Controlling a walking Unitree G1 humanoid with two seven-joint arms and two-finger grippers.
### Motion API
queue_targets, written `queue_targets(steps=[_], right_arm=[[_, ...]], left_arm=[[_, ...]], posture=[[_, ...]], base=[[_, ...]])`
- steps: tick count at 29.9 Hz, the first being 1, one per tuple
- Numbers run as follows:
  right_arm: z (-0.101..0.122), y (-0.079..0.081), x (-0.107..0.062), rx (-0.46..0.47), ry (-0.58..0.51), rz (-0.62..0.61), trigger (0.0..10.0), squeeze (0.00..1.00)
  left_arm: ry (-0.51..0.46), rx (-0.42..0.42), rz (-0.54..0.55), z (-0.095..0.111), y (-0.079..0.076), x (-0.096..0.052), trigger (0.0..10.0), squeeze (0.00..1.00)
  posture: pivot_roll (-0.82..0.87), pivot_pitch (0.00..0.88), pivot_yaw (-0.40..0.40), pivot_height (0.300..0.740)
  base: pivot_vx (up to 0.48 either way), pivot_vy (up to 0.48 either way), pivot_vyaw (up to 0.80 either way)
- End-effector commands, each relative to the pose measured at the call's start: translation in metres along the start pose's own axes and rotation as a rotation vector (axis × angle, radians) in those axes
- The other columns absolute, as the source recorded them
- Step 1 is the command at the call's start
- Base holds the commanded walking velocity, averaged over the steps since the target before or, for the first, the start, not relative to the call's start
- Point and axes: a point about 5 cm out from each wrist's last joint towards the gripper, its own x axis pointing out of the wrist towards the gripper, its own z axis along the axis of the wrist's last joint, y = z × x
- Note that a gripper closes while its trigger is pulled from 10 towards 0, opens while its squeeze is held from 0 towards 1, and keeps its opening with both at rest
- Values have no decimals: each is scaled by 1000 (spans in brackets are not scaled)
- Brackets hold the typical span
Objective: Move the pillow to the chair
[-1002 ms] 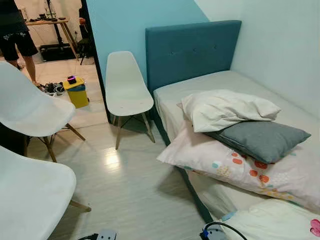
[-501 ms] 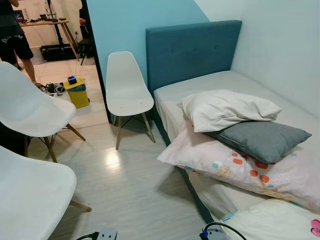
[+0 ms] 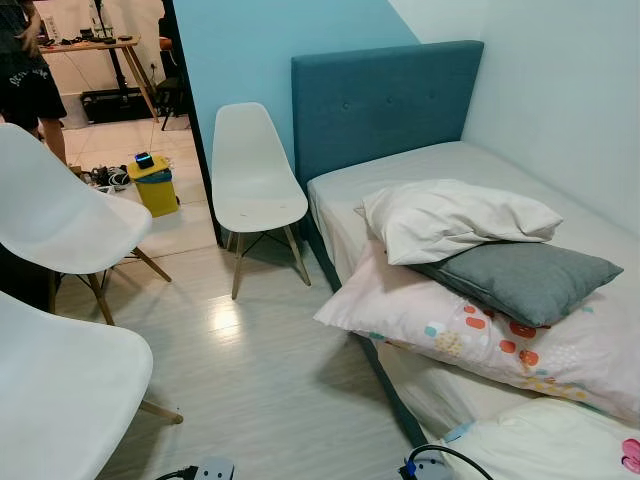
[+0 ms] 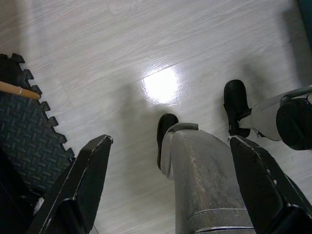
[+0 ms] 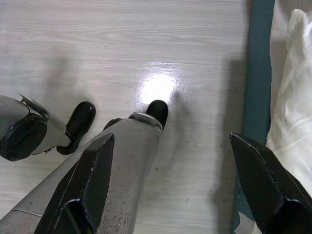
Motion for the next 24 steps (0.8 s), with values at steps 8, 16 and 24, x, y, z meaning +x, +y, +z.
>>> queue_targets(steps=[8, 16, 24], right_arm=[[-2, 1, 0, -31, 14, 3, 10000, 0], [-6, 0, -1, -54, 27, 2, 10000, 0], [-4, -5, -2, -69, 5, -23, 10000, 0]], left_arm=[[8, -10, -2, 0, 1, 0, 10000, 0], [12, -9, -9, -2, -2, 0, 10000, 0], [-31, -104, -41, 5, -10, 2, 10000, 0]], posture=[[22, 0, -12, 740], [22, 0, -20, 740], [10, 0, -35, 740]], base=[[0, 0, 0], [0, 0, 0], [0, 0, 0]])
